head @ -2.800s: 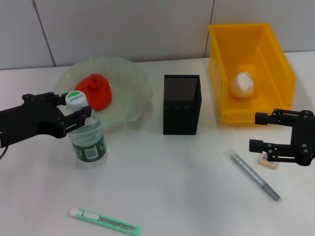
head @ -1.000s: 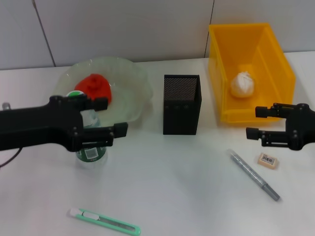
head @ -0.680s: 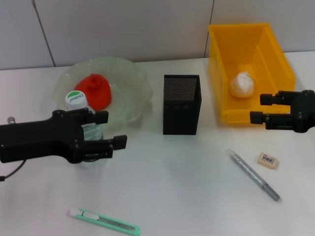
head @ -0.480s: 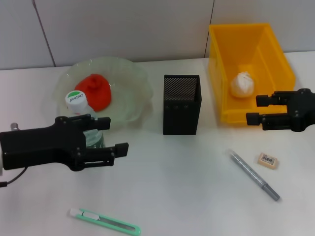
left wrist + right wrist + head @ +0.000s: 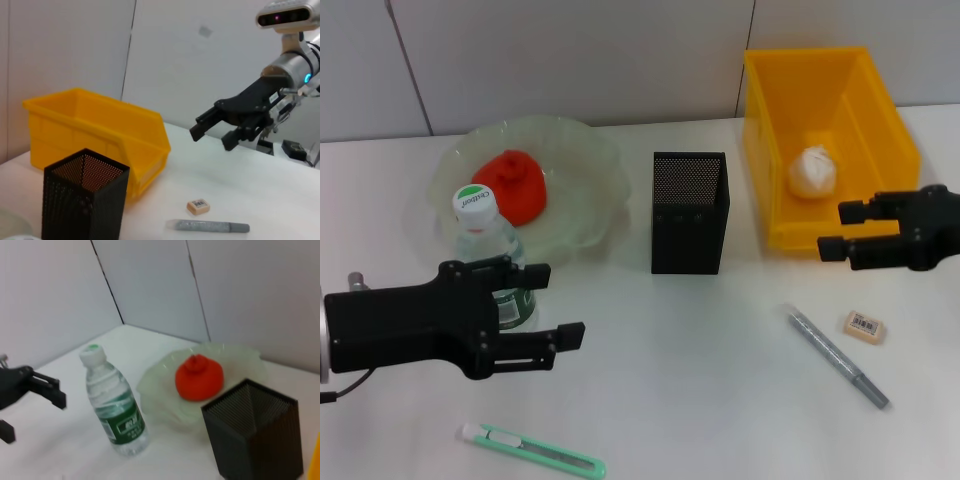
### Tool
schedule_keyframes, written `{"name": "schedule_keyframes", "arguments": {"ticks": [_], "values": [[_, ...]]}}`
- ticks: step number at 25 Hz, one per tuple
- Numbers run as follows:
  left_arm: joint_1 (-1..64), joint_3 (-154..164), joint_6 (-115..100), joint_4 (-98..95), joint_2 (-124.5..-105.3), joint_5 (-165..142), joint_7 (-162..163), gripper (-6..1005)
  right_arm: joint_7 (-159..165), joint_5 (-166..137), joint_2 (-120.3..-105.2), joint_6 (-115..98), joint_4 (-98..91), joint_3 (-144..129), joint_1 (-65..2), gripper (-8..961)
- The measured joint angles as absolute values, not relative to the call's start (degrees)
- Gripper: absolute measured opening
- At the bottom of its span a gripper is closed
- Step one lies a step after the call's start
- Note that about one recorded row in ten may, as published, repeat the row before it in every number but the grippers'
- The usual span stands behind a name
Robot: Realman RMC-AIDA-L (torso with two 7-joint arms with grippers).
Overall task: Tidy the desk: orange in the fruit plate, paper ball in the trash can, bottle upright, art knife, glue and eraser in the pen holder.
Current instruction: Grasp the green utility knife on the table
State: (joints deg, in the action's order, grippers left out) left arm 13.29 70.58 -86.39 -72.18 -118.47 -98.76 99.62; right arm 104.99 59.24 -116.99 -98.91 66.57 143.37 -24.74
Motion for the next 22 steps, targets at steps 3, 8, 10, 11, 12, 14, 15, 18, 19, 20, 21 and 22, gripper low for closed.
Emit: {"name": "schedule_keyframes", "arguments": {"ticks": [3, 8, 10, 11, 12, 14, 15, 18, 19, 20, 21, 22], "values": [[12.99, 70.39, -86.45, -74.14, -118.36, -99.19, 100.25, 816, 102.55, 58.40, -117.59, -97.88, 65.23, 143.33, -24.42, 750], [13.40, 70.00, -86.27, -79.97, -118.30, -104.42, 106.29, 815, 96.99, 58.89, -118.89, -97.48, 63.91, 143.73, -23.04, 750], [14.36, 69.95, -86.33, -81.72, -118.30, -107.41, 109.89, 815, 95.79, 59.19, -119.02, -97.47, 63.14, 143.79, -22.80, 750], [14.83, 69.95, -86.51, -82.50, -118.29, -108.65, 111.29, 815, 95.15, 59.36, -119.04, -97.46, 62.62, 143.81, -22.78, 750], [15.29, 69.95, -86.78, -83.48, -118.30, -110.17, 113.08, 815, 94.66, 59.48, -119.05, -97.45, 62.12, 143.82, -22.77, 750], [15.94, 69.99, -87.40, -85.42, -118.29, -113.01, 116.56, 815, 93.88, 59.62, -119.09, -97.29, 61.38, 143.82, -22.76, 750], [16.15, 70.00, -87.59, -86.09, -118.30, -114.11, 117.77, 815, 93.47, 59.75, -119.11, -97.07, 61.00, 143.82, -22.77, 750], [16.98, 70.00, -88.53, -88.13, -118.30, -118.14, 122.27, 815, 91.80, 60.83, -119.21, -96.34, 59.66, 143.92, -22.76, 750], [17.24, 70.02, -89.18, -88.57, -118.30, -119.15, 123.72, 814, 91.38, 61.30, -119.21, -96.17, 59.21, 143.97, -22.76, 750], [17.57, 70.08, -89.94, -88.99, -118.30, -119.98, 124.98, 814, 91.18, 61.71, -119.21, -96.06, 58.92, 143.98, -22.78, 750], [17.75, 70.17, -90.52, -89.18, -118.30, -120.50, 125.75, 814, 91.08, 62.11, -119.20, -95.99, 58.72, 143.98, -22.84, 750], [17.93, 70.32, -91.42, -89.37, -118.31, -121.28, 126.45, 814, 91.02, 62.36, -119.18, -95.95, 58.62, 143.99, -22.95, 750]]}}
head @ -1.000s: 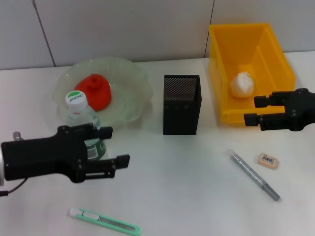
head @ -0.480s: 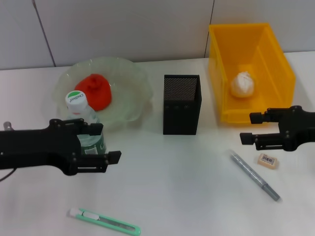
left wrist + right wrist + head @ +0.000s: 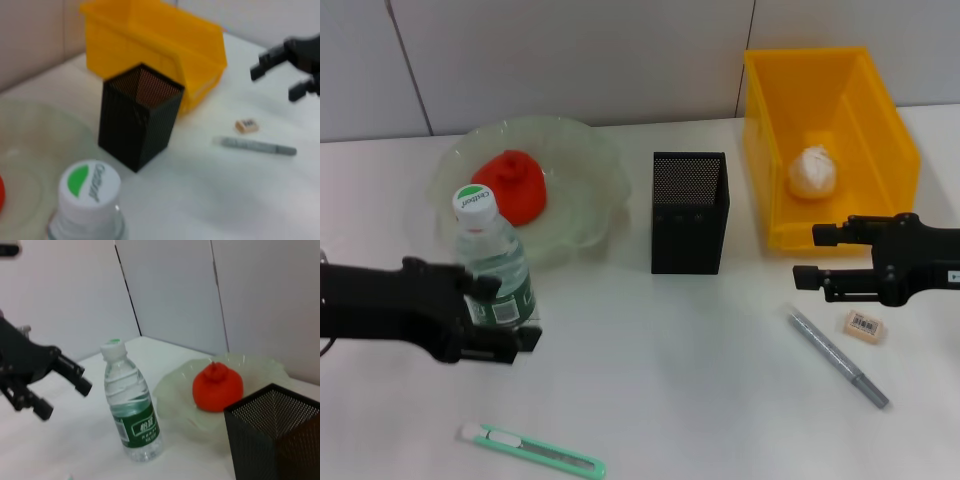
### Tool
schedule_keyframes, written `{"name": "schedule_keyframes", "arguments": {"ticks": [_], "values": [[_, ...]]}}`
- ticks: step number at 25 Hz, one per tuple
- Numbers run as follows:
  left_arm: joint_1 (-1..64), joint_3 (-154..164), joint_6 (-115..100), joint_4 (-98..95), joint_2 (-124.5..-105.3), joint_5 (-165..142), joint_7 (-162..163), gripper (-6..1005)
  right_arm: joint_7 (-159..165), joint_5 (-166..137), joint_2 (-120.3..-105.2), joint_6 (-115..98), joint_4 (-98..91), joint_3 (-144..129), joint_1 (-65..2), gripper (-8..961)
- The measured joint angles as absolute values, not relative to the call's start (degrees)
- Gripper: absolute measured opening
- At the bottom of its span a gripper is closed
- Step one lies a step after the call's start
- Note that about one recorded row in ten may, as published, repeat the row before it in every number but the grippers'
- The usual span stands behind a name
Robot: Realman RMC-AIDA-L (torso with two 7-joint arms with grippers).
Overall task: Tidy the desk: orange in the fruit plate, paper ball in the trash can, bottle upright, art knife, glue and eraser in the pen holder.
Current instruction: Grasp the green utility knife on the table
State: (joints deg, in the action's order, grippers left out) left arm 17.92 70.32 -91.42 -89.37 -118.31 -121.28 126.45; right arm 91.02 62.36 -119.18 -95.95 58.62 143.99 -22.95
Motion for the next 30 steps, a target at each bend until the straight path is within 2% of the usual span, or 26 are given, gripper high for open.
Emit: {"name": "schedule_keyframes", "arguments": {"ticks": [8, 17, 30], "values": [[18.78, 70.97, -96.22, -89.87, -118.44, -124.94, 130.56, 813, 89.09, 64.00, -119.22, -94.73, 57.57, 144.14, -23.16, 750], [23.54, 79.47, -98.61, -92.74, -118.55, -140.03, 135.36, 814, 87.22, 66.84, -119.12, -93.24, 55.83, 144.13, -23.43, 750], [26.35, 91.20, -99.21, -92.78, -118.58, -146.38, 135.63, 814, 86.42, 69.10, -118.99, -92.34, 54.38, 144.24, -23.56, 750]]}}
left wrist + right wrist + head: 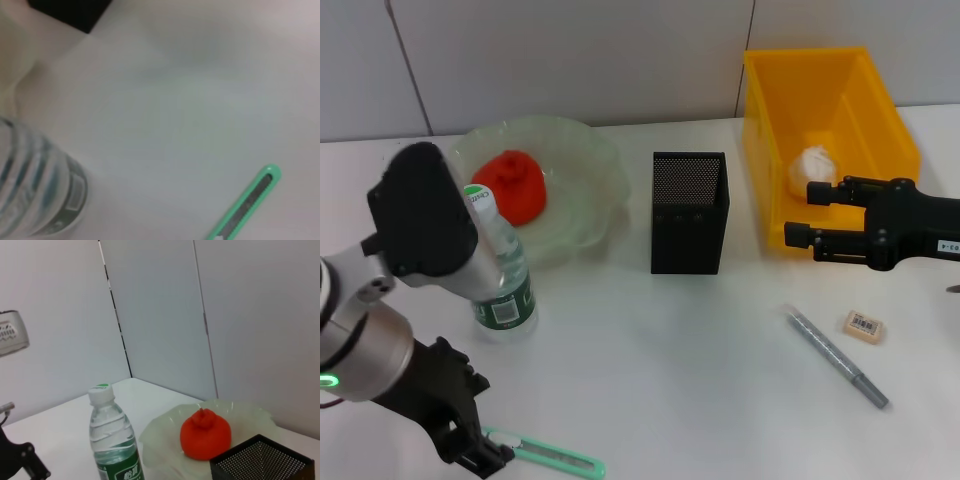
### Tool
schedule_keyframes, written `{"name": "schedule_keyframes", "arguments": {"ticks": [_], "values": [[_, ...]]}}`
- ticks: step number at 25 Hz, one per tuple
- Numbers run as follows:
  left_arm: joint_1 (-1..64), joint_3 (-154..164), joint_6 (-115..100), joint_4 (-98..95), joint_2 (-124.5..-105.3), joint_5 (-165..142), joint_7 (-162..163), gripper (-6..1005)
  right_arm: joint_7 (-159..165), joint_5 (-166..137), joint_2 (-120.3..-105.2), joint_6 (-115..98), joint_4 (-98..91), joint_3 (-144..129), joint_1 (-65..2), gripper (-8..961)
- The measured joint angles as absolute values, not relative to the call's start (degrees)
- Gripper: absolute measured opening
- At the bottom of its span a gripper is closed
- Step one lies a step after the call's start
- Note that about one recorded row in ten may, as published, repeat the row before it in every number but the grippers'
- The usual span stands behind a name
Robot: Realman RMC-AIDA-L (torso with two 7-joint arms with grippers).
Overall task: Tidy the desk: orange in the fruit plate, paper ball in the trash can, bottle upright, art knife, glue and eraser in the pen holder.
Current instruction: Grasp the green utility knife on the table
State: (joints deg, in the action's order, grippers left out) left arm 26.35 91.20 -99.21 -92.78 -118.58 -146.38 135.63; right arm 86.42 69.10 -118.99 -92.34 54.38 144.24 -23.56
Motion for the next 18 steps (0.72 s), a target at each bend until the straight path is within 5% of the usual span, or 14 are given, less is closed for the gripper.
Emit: {"name": "schedule_keyframes", "arguments": {"ticks": [18], "values": [[30.05, 95.64, -96.54, -86.29, -118.83, -148.78, 134.99, 799, 86.30, 69.37, -119.09, -91.63, 53.78, 144.23, -23.80, 750]]}}
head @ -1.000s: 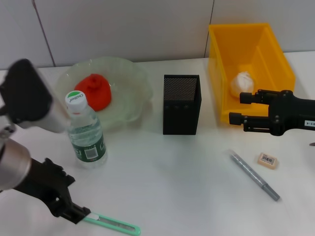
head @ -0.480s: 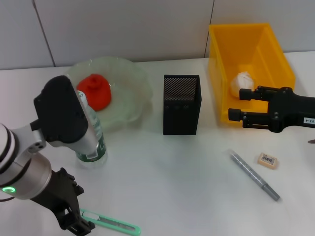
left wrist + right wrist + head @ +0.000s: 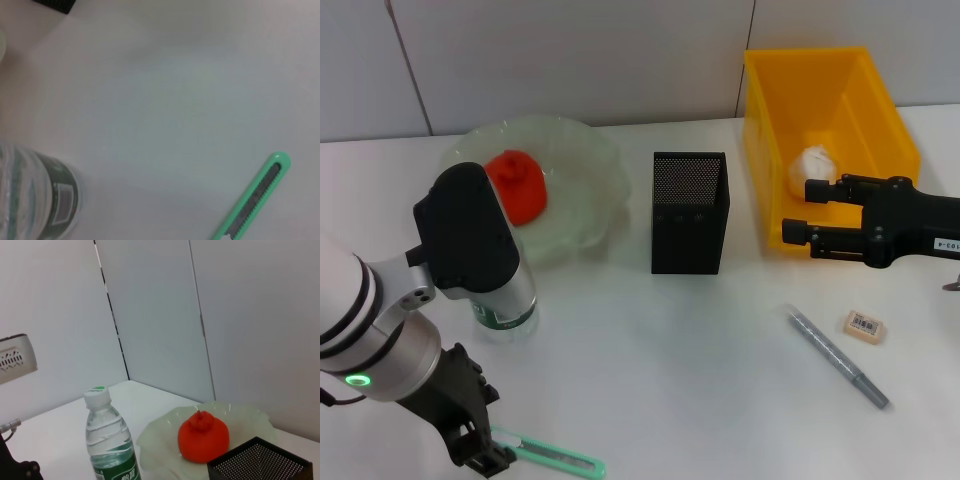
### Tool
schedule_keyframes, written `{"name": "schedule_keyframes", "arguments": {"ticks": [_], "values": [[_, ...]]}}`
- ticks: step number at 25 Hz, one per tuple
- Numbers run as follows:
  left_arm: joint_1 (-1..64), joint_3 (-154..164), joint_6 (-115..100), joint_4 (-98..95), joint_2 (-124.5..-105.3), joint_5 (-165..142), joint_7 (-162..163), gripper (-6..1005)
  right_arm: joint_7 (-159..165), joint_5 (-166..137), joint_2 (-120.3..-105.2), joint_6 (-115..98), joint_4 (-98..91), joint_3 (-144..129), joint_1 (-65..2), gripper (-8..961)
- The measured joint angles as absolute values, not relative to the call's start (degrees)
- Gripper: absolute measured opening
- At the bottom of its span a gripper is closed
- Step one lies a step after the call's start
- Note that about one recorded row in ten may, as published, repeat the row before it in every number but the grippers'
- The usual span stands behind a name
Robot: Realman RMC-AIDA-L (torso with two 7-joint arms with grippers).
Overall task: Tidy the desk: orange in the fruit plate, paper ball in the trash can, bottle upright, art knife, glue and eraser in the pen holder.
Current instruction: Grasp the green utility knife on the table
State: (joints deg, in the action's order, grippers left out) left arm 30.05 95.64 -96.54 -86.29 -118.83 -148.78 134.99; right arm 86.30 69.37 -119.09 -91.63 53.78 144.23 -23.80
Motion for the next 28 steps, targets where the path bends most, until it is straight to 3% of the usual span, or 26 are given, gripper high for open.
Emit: {"name": "schedule_keyframes", "arguments": {"ticks": [3, 8, 28], "values": [[30.09, 97.16, -95.51, -86.15, -118.82, -149.00, 134.59, 792, 86.30, 69.44, -119.09, -91.63, 53.71, 144.23, -23.81, 750], [30.11, 99.65, -94.31, -85.16, -118.82, -149.39, 134.14, 656, 86.30, 69.51, -119.09, -91.64, 53.56, 144.23, -23.82, 750], [30.19, 100.81, -90.73, -81.49, -118.82, -150.13, 130.74, 633, 85.60, 70.25, -118.96, -91.57, 52.29, 144.23, -23.54, 750]]}}
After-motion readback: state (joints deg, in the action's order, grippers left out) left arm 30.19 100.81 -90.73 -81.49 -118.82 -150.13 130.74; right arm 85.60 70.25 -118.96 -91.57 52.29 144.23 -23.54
